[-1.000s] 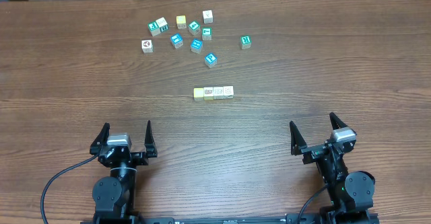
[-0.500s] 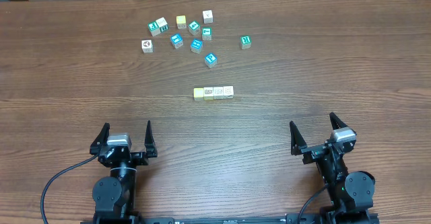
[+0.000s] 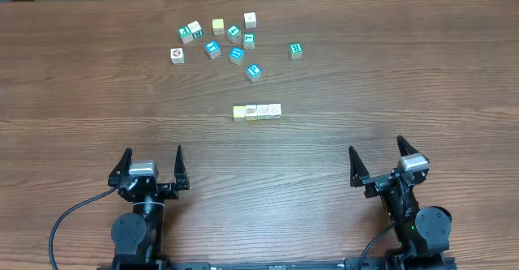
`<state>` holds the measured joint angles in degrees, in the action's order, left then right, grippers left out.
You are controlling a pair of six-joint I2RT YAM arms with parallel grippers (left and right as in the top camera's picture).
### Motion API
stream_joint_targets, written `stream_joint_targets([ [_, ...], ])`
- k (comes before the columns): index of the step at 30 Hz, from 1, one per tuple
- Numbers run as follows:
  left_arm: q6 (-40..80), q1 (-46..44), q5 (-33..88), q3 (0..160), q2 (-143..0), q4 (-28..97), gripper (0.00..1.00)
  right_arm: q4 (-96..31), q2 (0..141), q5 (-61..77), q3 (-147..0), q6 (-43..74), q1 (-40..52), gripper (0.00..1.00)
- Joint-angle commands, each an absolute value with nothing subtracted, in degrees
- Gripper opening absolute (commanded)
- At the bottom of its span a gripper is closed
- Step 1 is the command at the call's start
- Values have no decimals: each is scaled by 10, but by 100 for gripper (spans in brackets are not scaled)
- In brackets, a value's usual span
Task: Form a horizontal line
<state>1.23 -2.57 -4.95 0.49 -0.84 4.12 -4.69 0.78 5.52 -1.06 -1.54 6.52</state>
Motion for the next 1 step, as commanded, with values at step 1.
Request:
stream_joint_targets([
  [1,0,-22,-49,3,-2,41,100,-44,1,48,-5,-20,67,100],
])
